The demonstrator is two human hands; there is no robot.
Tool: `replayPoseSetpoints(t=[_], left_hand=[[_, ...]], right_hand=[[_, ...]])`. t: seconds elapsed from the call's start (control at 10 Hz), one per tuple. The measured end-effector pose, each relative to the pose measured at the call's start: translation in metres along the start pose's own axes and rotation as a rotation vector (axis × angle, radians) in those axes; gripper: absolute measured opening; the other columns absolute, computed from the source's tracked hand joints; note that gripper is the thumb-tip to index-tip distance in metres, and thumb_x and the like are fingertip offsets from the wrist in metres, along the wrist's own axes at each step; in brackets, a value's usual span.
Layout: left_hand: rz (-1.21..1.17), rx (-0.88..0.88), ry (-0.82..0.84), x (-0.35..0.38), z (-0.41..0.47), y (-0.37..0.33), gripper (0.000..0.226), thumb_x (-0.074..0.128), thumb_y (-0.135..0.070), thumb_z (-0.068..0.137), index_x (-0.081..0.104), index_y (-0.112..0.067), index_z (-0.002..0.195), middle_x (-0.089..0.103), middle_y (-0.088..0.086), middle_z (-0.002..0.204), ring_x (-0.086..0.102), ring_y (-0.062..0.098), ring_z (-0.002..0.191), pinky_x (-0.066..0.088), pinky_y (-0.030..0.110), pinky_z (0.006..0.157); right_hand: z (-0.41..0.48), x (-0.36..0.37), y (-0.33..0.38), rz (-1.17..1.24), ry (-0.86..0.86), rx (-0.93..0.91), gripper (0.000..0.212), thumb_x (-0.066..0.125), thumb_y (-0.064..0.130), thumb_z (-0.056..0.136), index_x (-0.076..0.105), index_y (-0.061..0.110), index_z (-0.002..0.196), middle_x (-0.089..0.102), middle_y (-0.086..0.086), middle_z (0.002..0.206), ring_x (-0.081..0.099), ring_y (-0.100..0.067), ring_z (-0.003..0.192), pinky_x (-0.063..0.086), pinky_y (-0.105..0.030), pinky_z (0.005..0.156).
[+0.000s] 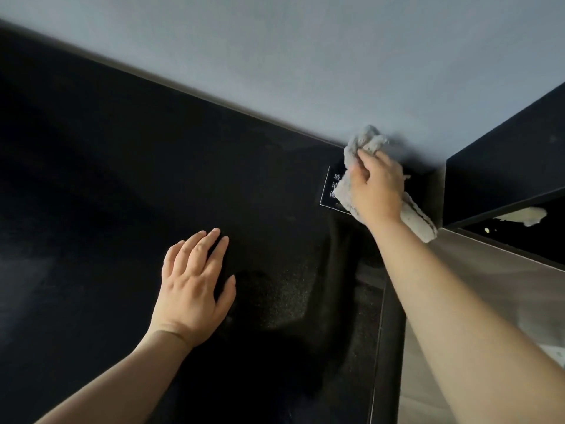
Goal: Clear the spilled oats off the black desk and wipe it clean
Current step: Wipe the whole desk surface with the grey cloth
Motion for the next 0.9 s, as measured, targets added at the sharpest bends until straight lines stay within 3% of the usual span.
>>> replayPoseSetpoints(t=[0.1,0.3,0.5,0.6,0.7,0.8,0.9], left_hand=[[-0.006,0.008,-0.011,0.002,0.002,0.001,0.06,0.04,-0.042,0.09,0.049,-0.007,0.138,0.042,0.01,0.146,0.034,0.029,0.137,0.018,0.047,0.116],[0.004,0.001,-0.003,0.009,0.005,0.006,0.061,0.04,-0.041,0.09,0.049,-0.006,0.138,0.042,0.01,0.146,0.034,0.029,0.138,0.017,0.046,0.117],[0.021,-0.006,-0.007,0.006,0.013,0.008,0.06,0.039,-0.041,0.09,0.048,-0.006,0.138,0.042,0.011,0.146,0.034,0.029,0.137,0.02,0.048,0.116],[0.025,0.004,-0.01,0.006,0.008,0.005,0.06,0.039,-0.041,0.09,0.048,-0.006,0.138,0.042,0.011,0.145,0.033,0.029,0.137,0.02,0.048,0.115],[0.019,0.01,-0.028,0.002,0.013,0.008,0.06,0.039,-0.041,0.09,0.048,-0.006,0.138,0.042,0.01,0.145,0.032,0.028,0.137,0.019,0.047,0.116],[0.013,0.011,-0.035,0.004,0.011,0.004,0.06,0.039,-0.041,0.09,0.048,-0.006,0.138,0.041,0.01,0.146,0.031,0.028,0.138,0.02,0.048,0.116],[0.025,0.008,-0.048,0.005,0.01,0.007,0.06,0.039,-0.041,0.09,0.048,-0.006,0.138,0.041,0.011,0.145,0.031,0.028,0.138,0.02,0.048,0.116]], right_hand=[[0.014,0.031,-0.001,-0.253,0.112,0.089,0.046,0.035,0.042,0.098,0.05,0.026,0.138,0.041,0.002,0.148,0.031,-0.028,0.136,0.026,-0.049,0.108],[-0.088,0.032,0.024,-0.098,0.037,-0.195,0.036,0.044,0.031,0.097,0.062,0.025,0.128,0.058,0.008,0.129,0.047,-0.022,0.12,0.045,-0.043,0.084],[-0.174,0.008,0.041,0.151,0.081,-0.22,0.031,0.049,0.031,0.094,0.07,0.02,0.114,0.064,0.007,0.114,0.054,-0.015,0.11,0.049,-0.037,0.089],[-0.133,-0.015,0.03,0.18,-0.063,-0.152,0.032,0.051,0.03,0.095,0.071,0.014,0.113,0.065,-0.003,0.112,0.053,-0.022,0.108,0.046,-0.037,0.092],[-0.076,-0.002,0.014,0.02,-0.044,-0.005,0.044,0.042,0.038,0.094,0.062,0.018,0.127,0.059,-0.004,0.126,0.045,-0.03,0.123,0.039,-0.049,0.099],[-0.07,0.027,0.008,-0.263,0.043,0.045,0.047,0.037,0.042,0.096,0.051,0.025,0.137,0.05,-0.001,0.141,0.035,-0.03,0.136,0.033,-0.052,0.101],[-0.1,0.031,0.025,-0.205,0.044,-0.06,0.047,0.03,0.041,0.096,0.054,0.029,0.135,0.053,0.005,0.138,0.039,-0.025,0.134,0.035,-0.049,0.099]])
Point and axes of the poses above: each hand's wrist, its own z-axis towards the middle knuckle, its own x-axis out of the palm, y = z × x, the point moved 4 cm from there along z, towards the middle knuckle
